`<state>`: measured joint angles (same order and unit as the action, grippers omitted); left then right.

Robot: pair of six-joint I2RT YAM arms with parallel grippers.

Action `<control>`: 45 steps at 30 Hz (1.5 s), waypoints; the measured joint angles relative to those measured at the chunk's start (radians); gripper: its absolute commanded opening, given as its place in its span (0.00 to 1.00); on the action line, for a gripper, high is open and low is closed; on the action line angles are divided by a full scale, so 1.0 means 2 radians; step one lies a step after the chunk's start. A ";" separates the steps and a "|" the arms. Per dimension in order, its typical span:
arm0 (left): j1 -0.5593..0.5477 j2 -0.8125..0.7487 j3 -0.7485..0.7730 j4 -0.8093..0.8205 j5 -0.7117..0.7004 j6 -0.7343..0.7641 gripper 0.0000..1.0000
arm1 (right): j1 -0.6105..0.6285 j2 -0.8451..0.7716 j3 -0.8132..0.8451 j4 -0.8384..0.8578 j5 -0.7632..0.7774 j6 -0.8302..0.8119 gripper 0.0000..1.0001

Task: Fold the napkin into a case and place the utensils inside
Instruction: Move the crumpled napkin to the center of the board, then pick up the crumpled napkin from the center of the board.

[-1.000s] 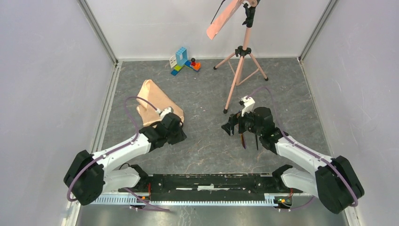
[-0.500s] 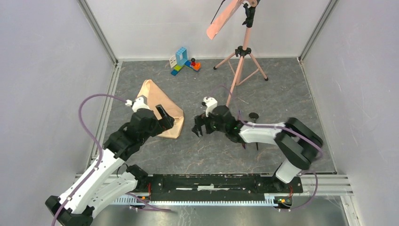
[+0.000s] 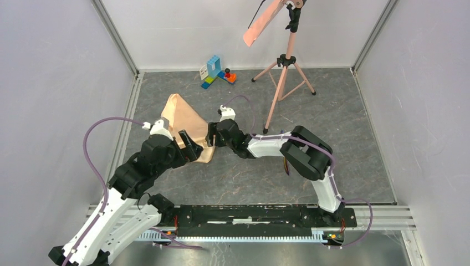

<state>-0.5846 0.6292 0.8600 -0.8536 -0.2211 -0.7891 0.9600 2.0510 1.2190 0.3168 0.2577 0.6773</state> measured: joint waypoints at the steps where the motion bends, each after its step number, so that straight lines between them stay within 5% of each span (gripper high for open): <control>1: 0.000 -0.006 -0.009 0.002 0.011 0.000 1.00 | -0.001 0.011 0.009 -0.003 0.001 0.001 0.62; 7: 0.000 0.019 -0.023 0.004 0.038 0.000 1.00 | -0.001 0.041 0.035 -0.019 -0.006 0.001 0.00; 10: 0.000 0.043 -0.027 0.015 0.043 0.000 0.98 | -0.004 0.039 0.029 -0.018 -0.014 0.002 0.00; 16: 0.000 0.103 -0.067 0.070 0.047 -0.007 0.81 | -0.031 -0.060 -0.109 -0.004 -0.089 0.025 0.00; 22: -0.001 0.112 -0.196 0.171 0.076 -0.055 0.99 | -0.068 -0.145 -0.217 0.039 -0.159 0.079 0.00; 26: -0.024 0.108 -0.257 0.221 0.101 -0.109 0.99 | -0.064 -0.172 -0.246 0.060 -0.175 0.111 0.00; 32: -0.047 0.099 -0.284 0.281 0.098 -0.159 0.79 | -0.063 -0.194 -0.262 0.087 -0.177 0.144 0.00; 38: -0.047 0.130 -0.266 0.272 0.075 -0.154 0.43 | -0.062 -0.216 -0.276 0.092 -0.173 0.155 0.00; 45: -0.047 0.110 -0.157 0.218 0.031 -0.086 0.02 | -0.062 -0.234 -0.277 0.080 -0.174 0.133 0.03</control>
<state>-0.6777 0.8490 0.5457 -0.4171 -0.1589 -0.9615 0.8360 1.5837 0.6655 0.4774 -0.0906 0.9436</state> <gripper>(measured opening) 0.165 0.011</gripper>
